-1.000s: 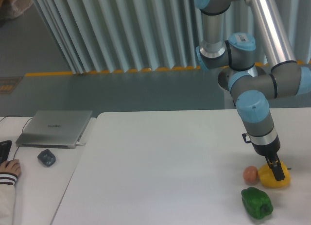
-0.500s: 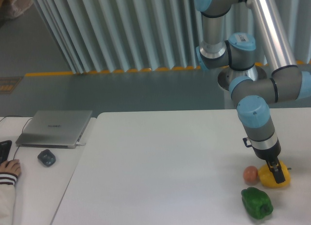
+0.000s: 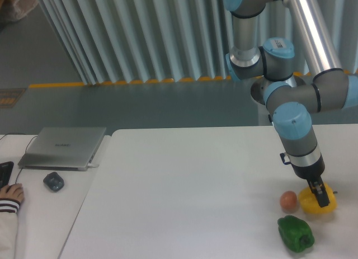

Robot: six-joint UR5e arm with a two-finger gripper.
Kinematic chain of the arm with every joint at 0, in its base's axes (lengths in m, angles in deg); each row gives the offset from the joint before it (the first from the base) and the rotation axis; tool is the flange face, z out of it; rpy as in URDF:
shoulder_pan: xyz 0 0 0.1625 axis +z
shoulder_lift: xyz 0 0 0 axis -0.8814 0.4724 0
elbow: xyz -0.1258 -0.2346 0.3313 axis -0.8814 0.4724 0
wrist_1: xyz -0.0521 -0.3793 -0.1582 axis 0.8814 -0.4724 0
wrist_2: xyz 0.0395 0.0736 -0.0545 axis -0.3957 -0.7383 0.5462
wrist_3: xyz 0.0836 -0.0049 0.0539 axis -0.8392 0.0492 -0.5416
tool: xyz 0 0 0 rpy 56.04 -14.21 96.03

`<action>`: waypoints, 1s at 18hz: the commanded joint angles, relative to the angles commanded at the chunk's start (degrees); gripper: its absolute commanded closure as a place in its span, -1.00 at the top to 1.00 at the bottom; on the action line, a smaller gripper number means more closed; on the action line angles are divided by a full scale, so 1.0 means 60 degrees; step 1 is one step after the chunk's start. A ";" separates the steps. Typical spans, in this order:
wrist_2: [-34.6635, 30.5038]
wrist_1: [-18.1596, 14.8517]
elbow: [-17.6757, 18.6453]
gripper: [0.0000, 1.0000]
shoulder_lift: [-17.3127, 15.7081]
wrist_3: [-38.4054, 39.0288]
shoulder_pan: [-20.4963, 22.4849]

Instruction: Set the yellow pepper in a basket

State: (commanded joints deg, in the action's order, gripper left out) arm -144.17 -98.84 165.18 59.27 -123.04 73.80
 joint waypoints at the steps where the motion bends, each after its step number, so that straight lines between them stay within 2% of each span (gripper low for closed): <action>1: 0.0277 -0.0481 -0.0247 -0.50 -0.0161 -0.0044 0.0146; 3: 0.0891 -0.0939 -0.0672 -0.50 -0.0308 -0.0102 0.0497; 5: 0.1289 -0.0984 -0.0937 -0.50 -0.0367 -0.0103 0.0718; 8: 0.1319 -0.0911 -0.1245 -0.50 -0.0368 -0.0001 0.0850; 11: 0.1509 -0.0064 -0.1334 -0.48 -0.0397 0.0000 0.1318; 18: 0.1568 0.0656 -0.1260 -0.48 -0.0163 0.0058 0.2460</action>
State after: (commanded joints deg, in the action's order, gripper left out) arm -134.76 -94.90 157.62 58.29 -122.69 88.56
